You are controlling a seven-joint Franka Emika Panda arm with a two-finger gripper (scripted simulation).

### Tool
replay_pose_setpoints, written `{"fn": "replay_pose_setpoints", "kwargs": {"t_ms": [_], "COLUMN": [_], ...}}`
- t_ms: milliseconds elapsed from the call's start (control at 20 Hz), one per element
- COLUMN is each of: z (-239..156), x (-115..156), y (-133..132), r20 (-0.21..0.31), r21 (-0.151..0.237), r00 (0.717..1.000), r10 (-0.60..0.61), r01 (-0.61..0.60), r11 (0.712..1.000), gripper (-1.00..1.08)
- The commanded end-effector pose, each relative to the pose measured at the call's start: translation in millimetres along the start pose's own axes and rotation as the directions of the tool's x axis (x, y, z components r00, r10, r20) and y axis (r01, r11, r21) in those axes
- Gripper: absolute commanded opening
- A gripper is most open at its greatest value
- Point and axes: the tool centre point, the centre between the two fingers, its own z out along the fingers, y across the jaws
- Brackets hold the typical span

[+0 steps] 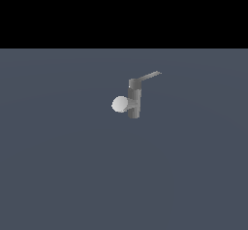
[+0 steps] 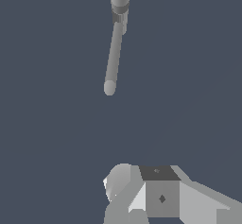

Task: Turn on the faucet by rotating a designated handle.

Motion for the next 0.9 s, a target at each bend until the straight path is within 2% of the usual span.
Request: {"fn": "replay_pose_setpoints", "kwargs": {"t_ms": [0, 300, 500, 650, 850], "z": [0.3, 2.3, 5.7, 10.3, 19.2], "x": [5.1, 28.2, 51.6, 73.4, 104.8], "y": [0.0, -0.2, 0.2, 1.0, 2.8], "r20": [0.0, 0.003, 0.008, 0.015, 0.028], "r21": [0.005, 0.027, 0.046, 0.062, 0.079], "r00": [1.0, 0.995, 0.982, 0.963, 0.923], "r10": [0.019, 0.103, 0.19, 0.27, 0.383], "r01": [-0.019, -0.103, -0.19, -0.27, -0.384], "r11": [1.0, 0.994, 0.981, 0.961, 0.92], "gripper": [-1.0, -1.0, -1.0, -1.0, -1.0]}}
